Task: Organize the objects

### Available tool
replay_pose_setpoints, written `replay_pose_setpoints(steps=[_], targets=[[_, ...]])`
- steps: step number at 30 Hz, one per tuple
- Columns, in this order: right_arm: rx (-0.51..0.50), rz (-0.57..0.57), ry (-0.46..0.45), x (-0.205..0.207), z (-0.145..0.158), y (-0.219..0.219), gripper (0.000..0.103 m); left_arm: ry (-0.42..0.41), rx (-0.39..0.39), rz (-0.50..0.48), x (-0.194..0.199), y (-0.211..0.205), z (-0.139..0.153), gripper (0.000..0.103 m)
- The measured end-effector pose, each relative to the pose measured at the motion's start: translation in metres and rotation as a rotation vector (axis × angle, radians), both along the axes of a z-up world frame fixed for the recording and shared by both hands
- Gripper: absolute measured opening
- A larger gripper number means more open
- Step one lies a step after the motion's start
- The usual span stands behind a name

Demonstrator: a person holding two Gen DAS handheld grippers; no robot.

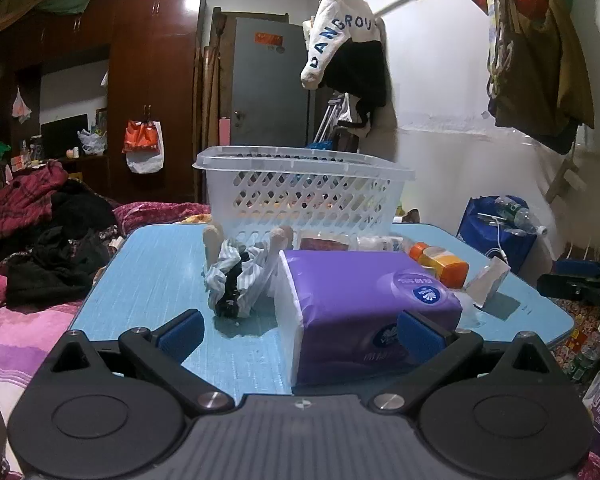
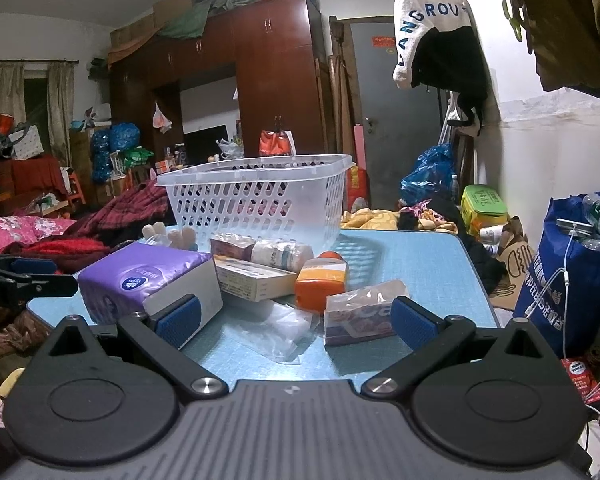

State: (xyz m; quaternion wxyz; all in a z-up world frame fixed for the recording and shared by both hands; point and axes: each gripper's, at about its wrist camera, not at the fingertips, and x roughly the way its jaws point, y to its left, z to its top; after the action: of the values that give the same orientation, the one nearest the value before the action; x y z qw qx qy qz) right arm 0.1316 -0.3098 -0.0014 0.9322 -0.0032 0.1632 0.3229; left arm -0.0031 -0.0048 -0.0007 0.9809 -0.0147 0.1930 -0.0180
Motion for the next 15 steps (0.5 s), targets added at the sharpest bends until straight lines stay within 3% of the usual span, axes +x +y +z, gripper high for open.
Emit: replay_pose_setpoints(steps=[15], targets=[[-0.012, -0.001, 0.000, 0.0003, -0.0004, 0.0014, 0.103, -0.005, 0.001, 0.000, -0.0016, 0.0012, -0.0005, 0.103]])
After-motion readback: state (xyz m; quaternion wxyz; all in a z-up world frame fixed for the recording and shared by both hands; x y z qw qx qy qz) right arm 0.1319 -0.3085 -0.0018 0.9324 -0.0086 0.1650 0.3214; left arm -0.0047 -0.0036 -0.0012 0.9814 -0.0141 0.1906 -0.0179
